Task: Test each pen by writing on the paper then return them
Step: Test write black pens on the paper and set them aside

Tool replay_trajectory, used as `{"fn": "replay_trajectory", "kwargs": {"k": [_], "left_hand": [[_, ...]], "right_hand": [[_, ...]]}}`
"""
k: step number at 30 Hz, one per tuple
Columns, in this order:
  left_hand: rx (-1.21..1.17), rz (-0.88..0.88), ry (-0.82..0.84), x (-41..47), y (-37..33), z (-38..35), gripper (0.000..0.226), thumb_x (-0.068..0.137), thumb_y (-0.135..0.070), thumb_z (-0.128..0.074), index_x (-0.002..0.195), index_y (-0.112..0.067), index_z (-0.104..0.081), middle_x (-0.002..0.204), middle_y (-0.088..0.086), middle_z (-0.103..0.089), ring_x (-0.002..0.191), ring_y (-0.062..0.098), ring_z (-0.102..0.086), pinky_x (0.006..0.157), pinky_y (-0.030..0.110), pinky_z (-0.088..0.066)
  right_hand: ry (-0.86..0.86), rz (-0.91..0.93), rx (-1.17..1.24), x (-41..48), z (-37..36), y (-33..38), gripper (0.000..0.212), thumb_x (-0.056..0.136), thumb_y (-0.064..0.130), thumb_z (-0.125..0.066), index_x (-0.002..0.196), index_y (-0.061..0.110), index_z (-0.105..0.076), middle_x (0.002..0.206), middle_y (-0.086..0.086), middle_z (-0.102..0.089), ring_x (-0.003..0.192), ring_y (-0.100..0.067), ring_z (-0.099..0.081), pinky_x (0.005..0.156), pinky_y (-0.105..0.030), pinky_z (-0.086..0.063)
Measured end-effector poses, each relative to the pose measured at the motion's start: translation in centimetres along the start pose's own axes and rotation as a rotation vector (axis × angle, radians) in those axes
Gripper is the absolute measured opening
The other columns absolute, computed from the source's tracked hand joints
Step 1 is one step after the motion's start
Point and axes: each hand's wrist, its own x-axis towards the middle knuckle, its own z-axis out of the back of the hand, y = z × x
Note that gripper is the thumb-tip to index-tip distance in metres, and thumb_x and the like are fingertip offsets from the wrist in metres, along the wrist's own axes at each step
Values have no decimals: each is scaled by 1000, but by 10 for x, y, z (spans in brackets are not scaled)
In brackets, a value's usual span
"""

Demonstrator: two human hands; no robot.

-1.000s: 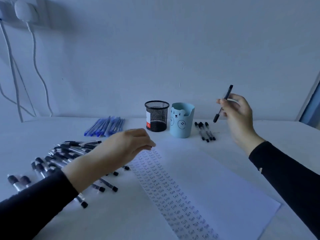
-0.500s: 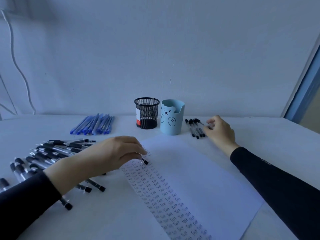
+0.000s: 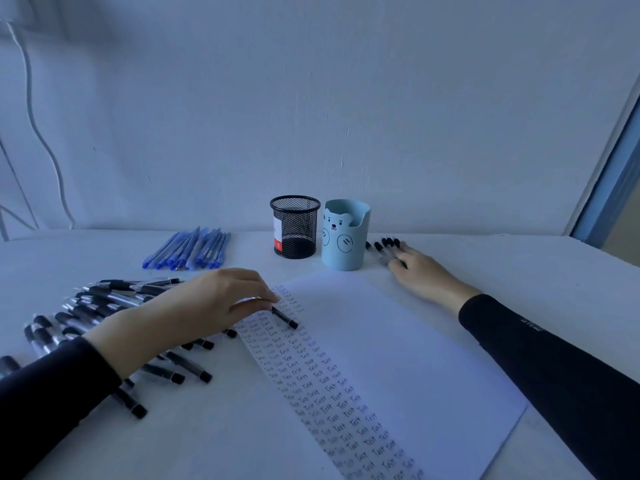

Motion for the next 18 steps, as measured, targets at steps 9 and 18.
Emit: {"fn": "replay_trajectory", "kwargs": {"k": [9,18], "left_hand": [[17,10,8,0,1,0,41,96,-53,-42,111,-29,-71,101,-17,-66,91,-5,-60,78,18,-51],[21,21,17,0,0,1,42,95,-54,-41,110,-29,-72,101,-17,-66,90,-4,-61,78,19,-51]], "right_hand": [[10,90,5,-5,-4,4,55,101,44,-38,154,35,-25,165,-1,-7,152,-15,-2,123,-42,-9],[-157,-2,26,-11,-5,16,29,96,26,-48,100,11,-72,151,-17,-42,140,-33,-38,105,-44,-40]]}}
